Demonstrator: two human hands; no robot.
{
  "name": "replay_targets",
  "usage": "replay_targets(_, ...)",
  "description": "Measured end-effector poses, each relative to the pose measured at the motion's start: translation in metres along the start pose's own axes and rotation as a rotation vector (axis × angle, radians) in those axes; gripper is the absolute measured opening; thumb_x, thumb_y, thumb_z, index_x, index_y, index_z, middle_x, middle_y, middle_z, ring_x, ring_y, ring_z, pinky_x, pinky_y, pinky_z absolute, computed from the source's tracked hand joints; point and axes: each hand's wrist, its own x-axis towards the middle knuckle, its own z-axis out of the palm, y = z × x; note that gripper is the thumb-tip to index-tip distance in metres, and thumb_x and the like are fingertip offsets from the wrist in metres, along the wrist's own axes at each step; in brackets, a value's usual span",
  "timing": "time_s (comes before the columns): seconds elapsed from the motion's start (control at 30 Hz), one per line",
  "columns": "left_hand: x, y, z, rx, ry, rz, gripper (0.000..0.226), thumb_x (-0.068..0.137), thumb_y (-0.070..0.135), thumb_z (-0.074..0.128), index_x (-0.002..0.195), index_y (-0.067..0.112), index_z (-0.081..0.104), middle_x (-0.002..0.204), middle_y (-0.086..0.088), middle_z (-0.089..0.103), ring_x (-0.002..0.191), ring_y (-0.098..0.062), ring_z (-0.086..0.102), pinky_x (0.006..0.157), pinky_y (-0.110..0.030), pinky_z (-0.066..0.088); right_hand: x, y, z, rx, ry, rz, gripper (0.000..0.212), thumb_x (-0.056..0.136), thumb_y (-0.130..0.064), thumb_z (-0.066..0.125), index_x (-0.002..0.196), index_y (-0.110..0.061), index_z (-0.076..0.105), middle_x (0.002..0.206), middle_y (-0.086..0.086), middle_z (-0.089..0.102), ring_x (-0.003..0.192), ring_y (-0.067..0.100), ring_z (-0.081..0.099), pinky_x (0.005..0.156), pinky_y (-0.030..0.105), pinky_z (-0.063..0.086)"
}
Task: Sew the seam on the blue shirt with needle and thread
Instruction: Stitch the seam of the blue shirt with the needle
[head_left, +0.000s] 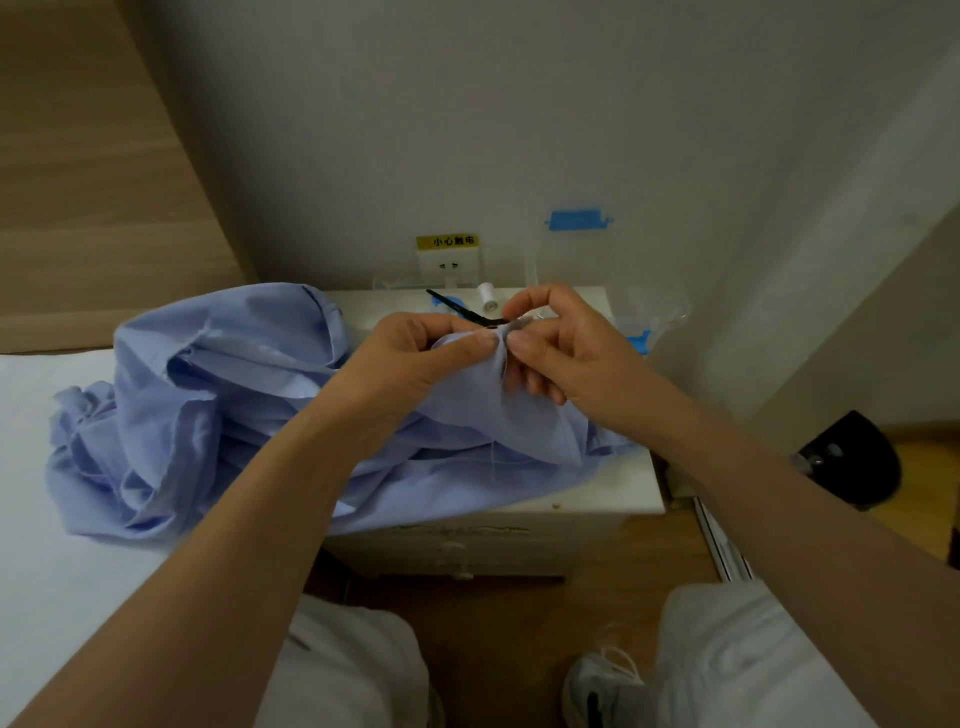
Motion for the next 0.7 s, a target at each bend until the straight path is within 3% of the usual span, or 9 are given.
replay_targets(0.1, 0.000, 0.000, 0.002, 0.058, 0.042, -0.014, 0.020, 0.091, 0.023, 0.060, 0.092, 0.006, 0.071, 0.089, -0.013, 0.071, 0.086, -0.019, 0.065, 0.082, -0.039, 0.054, 0.002, 0.004, -0.004, -0.134, 0.164, -0.128, 0.016, 0.093, -0.014, 0.062, 0.107, -0.017, 0.055, 0.092, 0.001, 0.063, 0.079, 0.011, 0.059, 0.064, 0.028, 0.050)
replay_targets(0.17, 0.000, 0.001, 0.005, 0.065, 0.069, -0.014, 0.022, 0.091, 0.024, 0.061, 0.092, 0.005, 0.071, 0.090, -0.015, 0.071, 0.084, -0.020, 0.065, 0.082, -0.039, 0.053, 0.002, 0.003, -0.004, -0.202, 0.201, -0.224, 0.012, 0.089, -0.016, 0.066, 0.101, -0.017, 0.061, 0.095, 0.002, 0.064, 0.081, 0.015, 0.059, 0.066, 0.033, 0.051)
replay_targets(0.27, 0.000, 0.002, 0.005, 0.075, 0.066, -0.008, 0.021, 0.091, 0.024, 0.061, 0.093, 0.006, 0.072, 0.087, -0.011, 0.071, 0.083, -0.016, 0.065, 0.076, -0.031, 0.053, 0.002, 0.003, -0.002, -0.320, 0.214, -0.338, 0.006, 0.086, -0.017, 0.070, 0.092, -0.015, 0.069, 0.091, 0.002, 0.064, 0.078, 0.013, 0.057, 0.063, 0.025, 0.046)
replay_targets(0.37, 0.001, 0.001, 0.006, 0.153, 0.050, 0.004, 0.022, 0.093, 0.023, 0.059, 0.095, 0.004, 0.071, 0.088, -0.012, 0.072, 0.084, -0.019, 0.066, 0.075, -0.031, 0.053, 0.002, 0.006, 0.000, -0.448, 0.216, -0.444, 0.004, 0.086, -0.016, 0.071, 0.089, -0.014, 0.070, 0.091, 0.004, 0.060, 0.083, 0.008, 0.054, 0.072, 0.015, 0.041)
replay_targets(0.5, 0.001, -0.002, 0.009, 0.220, 0.097, -0.009, 0.021, 0.095, 0.019, 0.056, 0.089, 0.006, 0.072, 0.085, -0.016, 0.071, 0.084, -0.026, 0.067, 0.078, -0.035, 0.055, 0.003, 0.001, 0.009, -0.540, 0.226, -0.620, 0.011, 0.087, -0.020, 0.066, 0.087, -0.011, 0.071, 0.095, 0.006, 0.060, 0.093, 0.019, 0.056, 0.083, 0.037, 0.045)
replay_targets(0.57, 0.004, -0.003, 0.008, 0.243, 0.186, -0.027, 0.024, 0.095, 0.014, 0.054, 0.080, 0.008, 0.071, 0.076, -0.017, 0.069, 0.073, -0.022, 0.064, 0.071, -0.031, 0.053, -0.002, -0.009, 0.017, -0.323, 0.098, -0.554, 0.006, 0.090, -0.015, 0.064, 0.090, -0.010, 0.068, 0.092, 0.000, 0.064, 0.092, 0.018, 0.061, 0.087, 0.033, 0.047)
replay_targets(0.6, 0.005, -0.002, 0.007, 0.234, 0.221, -0.036, 0.025, 0.095, 0.015, 0.054, 0.078, 0.006, 0.070, 0.072, -0.018, 0.068, 0.068, -0.020, 0.061, 0.067, -0.029, 0.052, -0.006, -0.014, 0.018, -0.140, -0.043, -0.428, 0.003, 0.092, -0.010, 0.062, 0.092, -0.009, 0.065, 0.090, 0.000, 0.067, 0.091, 0.016, 0.064, 0.088, 0.028, 0.048)
replay_targets(0.67, 0.005, -0.002, 0.006, 0.152, 0.262, -0.031, 0.030, 0.095, 0.022, 0.057, 0.077, 0.000, 0.069, 0.066, -0.019, 0.064, 0.063, -0.018, 0.057, 0.064, -0.031, 0.049, -0.011, -0.021, 0.012, 0.123, -0.464, -0.083, 0.005, 0.095, -0.005, 0.055, 0.098, -0.008, 0.059, 0.089, 0.003, 0.070, 0.091, 0.016, 0.069, 0.088, 0.024, 0.050)
replay_targets(0.7, 0.005, -0.002, 0.006, 0.106, 0.289, -0.029, 0.032, 0.094, 0.025, 0.059, 0.073, 0.003, 0.069, 0.060, -0.012, 0.062, 0.060, -0.015, 0.054, 0.062, -0.030, 0.047, -0.012, -0.021, 0.008, 0.132, -0.727, 0.059, 0.008, 0.097, -0.004, 0.052, 0.099, -0.009, 0.056, 0.089, 0.004, 0.070, 0.091, 0.017, 0.069, 0.088, 0.024, 0.051)
